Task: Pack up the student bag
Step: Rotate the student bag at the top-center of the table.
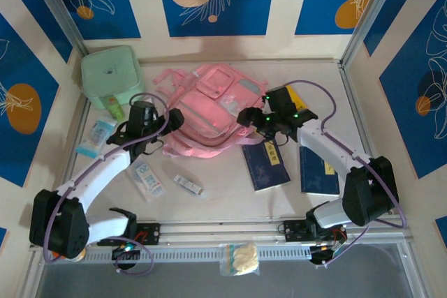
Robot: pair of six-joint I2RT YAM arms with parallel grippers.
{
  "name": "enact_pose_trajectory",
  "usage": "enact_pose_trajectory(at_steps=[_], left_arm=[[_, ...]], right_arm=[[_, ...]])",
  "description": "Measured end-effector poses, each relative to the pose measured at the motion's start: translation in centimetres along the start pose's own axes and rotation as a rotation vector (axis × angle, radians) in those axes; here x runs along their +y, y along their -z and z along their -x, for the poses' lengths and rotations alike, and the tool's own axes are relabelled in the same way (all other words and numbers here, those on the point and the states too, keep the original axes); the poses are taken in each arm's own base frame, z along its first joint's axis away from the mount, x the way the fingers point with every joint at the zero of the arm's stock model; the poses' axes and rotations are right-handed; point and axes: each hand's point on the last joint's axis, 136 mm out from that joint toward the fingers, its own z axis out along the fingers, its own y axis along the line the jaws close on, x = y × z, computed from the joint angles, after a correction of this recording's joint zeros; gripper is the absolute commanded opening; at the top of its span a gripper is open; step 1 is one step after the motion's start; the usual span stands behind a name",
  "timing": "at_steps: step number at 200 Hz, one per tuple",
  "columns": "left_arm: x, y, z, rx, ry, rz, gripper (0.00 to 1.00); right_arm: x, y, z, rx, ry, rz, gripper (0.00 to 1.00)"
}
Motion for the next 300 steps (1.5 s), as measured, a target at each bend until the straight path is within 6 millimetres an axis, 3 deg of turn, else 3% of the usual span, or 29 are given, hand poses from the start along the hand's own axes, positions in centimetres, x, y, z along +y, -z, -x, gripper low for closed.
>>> enact_pose_trajectory(at_steps=[50,87,115,146,184,210,239,300], left_arm=[[-4.2,0.5,-7.4,0.156,-0.021,-0.102,0.94],[-6.7,0.3,-12.3,0.243,-0.036,-0.141,0.93],[-6.1,-1.0,-14.1,0.249,-0.001,-0.100,0.94],[-3.8,-3.4,-14.4,0.239,0.055,-0.009,0.91],[-1.5,-5.3,-14.3,0.219,0.114,0.039,0.83],[-0.3,-6.0,-13.2,0.193,0.158,0.052,0.76],[0.5,-6.4,-11.4,0.158,0.194,0.048,0.70],[1.1,-6.9,-8.5,0.102,0.240,0.019,0.64]], right_arm=[[-5.8,-2.6,2.5,0.041,-0.118,-0.112,0.73],[-6.7,-5.6,4.1,0.073,-0.132,-0.141,0.67],[-6.9,-7.6,5.3,0.077,-0.130,-0.146,0.68],[-7.9,-9.7,5.8,0.087,-0.136,-0.159,0.57],[-7.1,-10.4,6.3,0.079,-0.121,-0.112,0.18],[-6.3,-10.1,7.0,0.062,-0.116,-0.069,0.00],[-4.9,-9.0,7.6,0.038,-0.101,-0.025,0.00],[-0.3,-4.1,7.8,-0.048,-0.016,0.129,0.00]])
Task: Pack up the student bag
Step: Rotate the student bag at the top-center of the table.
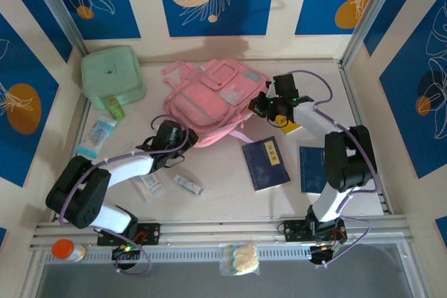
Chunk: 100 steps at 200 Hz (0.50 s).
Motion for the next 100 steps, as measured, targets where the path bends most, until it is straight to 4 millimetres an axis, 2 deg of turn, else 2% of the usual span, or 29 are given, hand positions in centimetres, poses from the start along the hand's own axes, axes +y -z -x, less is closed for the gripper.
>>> enact_pose_trajectory(at_steps=[21,39,58,73,100], left_arm=[[0.0,-0.1,1.2,-0.016,-0.010,-0.006,0.64],[0.0,-0.5,3.1,-0.031,-0.028,0.001,0.65],[-0.3,-1.0,5.5,-0.055,-0.057,0.002,0.72],[-0.8,-0.9,7.0,-0.064,-0.097,-0.003,0.82],[-1.5,0.1,7.9,-0.051,-0.169,-0.002,0.85]], right_arm=[[1.0,0.8,-0.8,-0.015,0.006,0.018,0.00],[1.1,0.9,-2.0,-0.022,-0.007,0.008,0.00],[0.6,0.7,-3.1,-0.031,-0.046,-0.012,0.00],[-0.1,0.4,-3.8,-0.034,-0.089,-0.033,0.00],[-0.9,-0.2,-4.8,-0.050,-0.155,-0.072,0.00]])
